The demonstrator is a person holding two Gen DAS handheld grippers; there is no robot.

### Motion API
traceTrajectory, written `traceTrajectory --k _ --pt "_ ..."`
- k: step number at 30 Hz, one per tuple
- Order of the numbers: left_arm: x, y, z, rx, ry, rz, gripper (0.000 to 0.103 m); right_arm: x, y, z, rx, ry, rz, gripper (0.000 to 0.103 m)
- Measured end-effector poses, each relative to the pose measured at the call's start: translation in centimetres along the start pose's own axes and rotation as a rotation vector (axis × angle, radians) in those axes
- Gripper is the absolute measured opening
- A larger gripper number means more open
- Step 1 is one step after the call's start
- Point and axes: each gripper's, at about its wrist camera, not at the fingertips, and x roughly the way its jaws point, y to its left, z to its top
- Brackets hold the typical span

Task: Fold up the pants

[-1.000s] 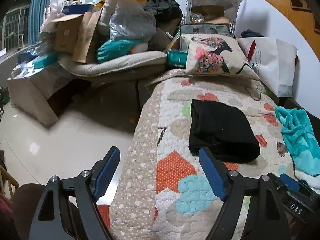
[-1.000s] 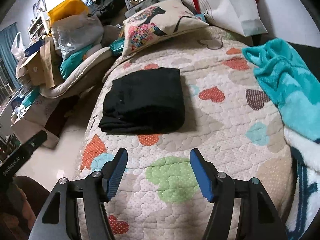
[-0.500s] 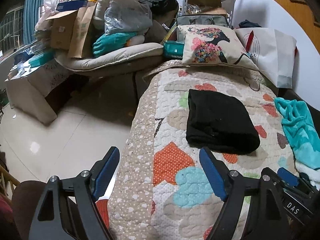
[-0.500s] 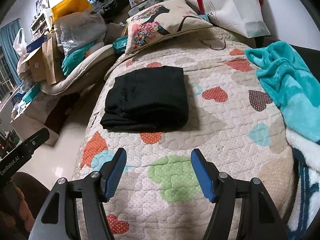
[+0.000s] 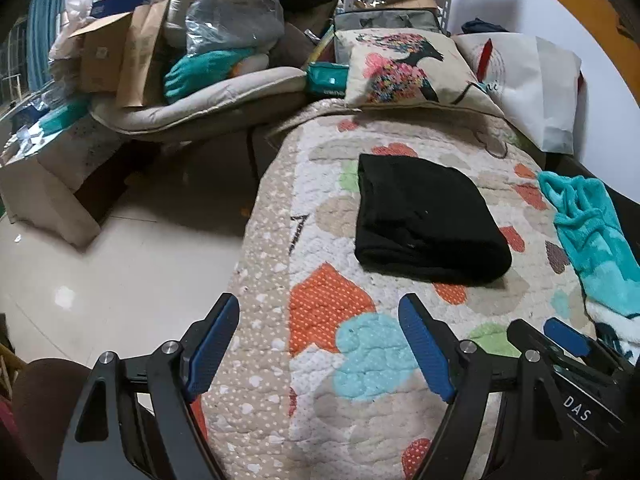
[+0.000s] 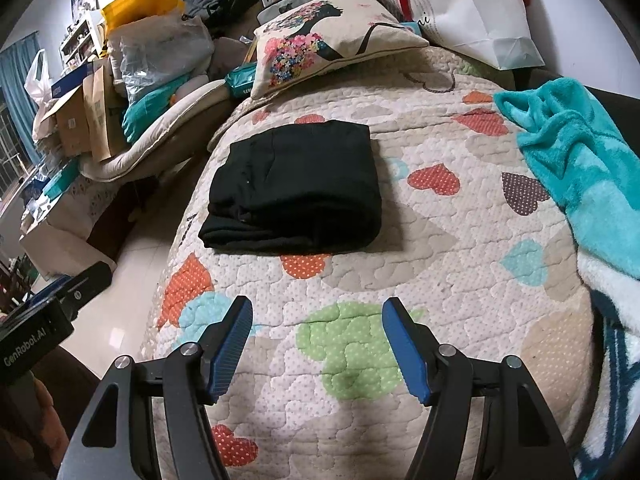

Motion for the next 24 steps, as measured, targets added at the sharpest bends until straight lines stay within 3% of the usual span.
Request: traceTrajectory --k 24 --pt "1.1 -0.6 -0.6 0.013 0.047 -0.049 0.081 0.6 0.4 -0.3 -0.005 0.016 0.0 0.074"
